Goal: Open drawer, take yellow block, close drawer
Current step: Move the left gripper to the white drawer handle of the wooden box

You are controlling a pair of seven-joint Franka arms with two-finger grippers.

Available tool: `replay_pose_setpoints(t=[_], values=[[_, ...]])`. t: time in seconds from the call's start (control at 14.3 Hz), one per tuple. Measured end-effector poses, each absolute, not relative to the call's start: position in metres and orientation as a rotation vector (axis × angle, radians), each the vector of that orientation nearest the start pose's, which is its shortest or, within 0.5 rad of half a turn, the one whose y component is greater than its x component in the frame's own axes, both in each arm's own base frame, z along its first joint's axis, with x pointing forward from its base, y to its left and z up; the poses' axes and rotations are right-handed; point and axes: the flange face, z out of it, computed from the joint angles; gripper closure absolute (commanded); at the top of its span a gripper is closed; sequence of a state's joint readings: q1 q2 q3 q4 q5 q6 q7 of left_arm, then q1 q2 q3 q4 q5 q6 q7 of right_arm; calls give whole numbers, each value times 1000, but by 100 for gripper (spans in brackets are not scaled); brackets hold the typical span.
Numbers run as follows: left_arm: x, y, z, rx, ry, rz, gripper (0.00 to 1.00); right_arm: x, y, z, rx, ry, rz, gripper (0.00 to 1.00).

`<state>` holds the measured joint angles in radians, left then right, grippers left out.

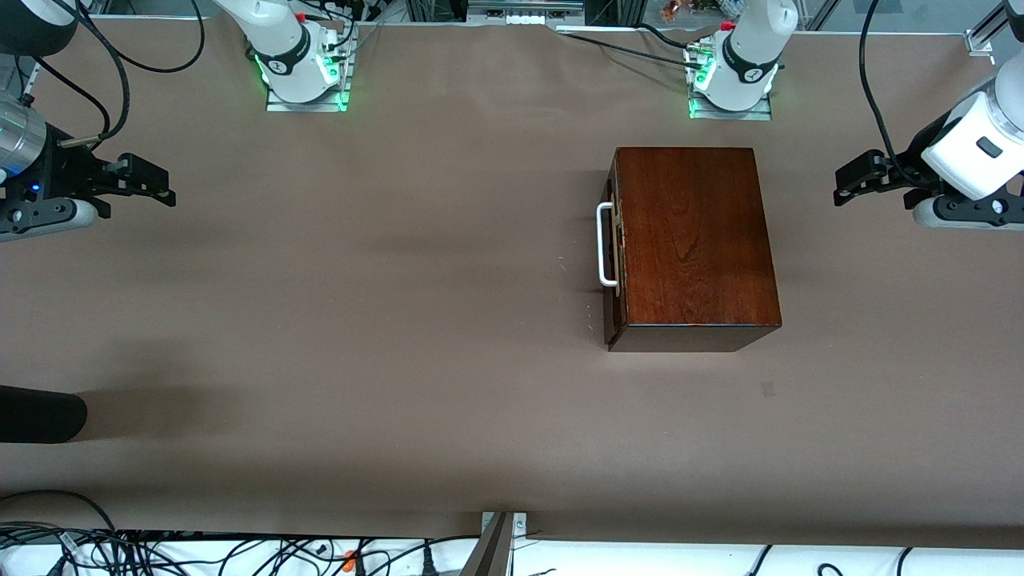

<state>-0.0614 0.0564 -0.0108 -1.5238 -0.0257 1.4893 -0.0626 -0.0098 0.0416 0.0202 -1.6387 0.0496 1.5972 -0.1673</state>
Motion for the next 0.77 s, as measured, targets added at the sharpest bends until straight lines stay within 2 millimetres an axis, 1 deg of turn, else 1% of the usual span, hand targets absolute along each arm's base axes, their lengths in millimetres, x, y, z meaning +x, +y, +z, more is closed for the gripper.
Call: replay_pose_setpoints(t=[0.28,0.35,0.42,0.56,0.63,0.77], values=[[561,-49,609,-3176,22,142,0,565,11,572,-3071,-268,122,0],[561,-55,610,-3180,27,140,0,565,11,572,-3071,-268,122,0],[560,-64,610,-3190,17,141,0,565,11,572,-3071,-268,122,0],[556,-96,611,-3197,-40,145,0,565,11,572,-3071,-268,122,0],[552,-119,611,-3195,-52,148,0,565,10,572,-3071,-267,122,0],[539,-171,610,-3192,-61,153,0,565,10,572,-3071,-266,122,0]])
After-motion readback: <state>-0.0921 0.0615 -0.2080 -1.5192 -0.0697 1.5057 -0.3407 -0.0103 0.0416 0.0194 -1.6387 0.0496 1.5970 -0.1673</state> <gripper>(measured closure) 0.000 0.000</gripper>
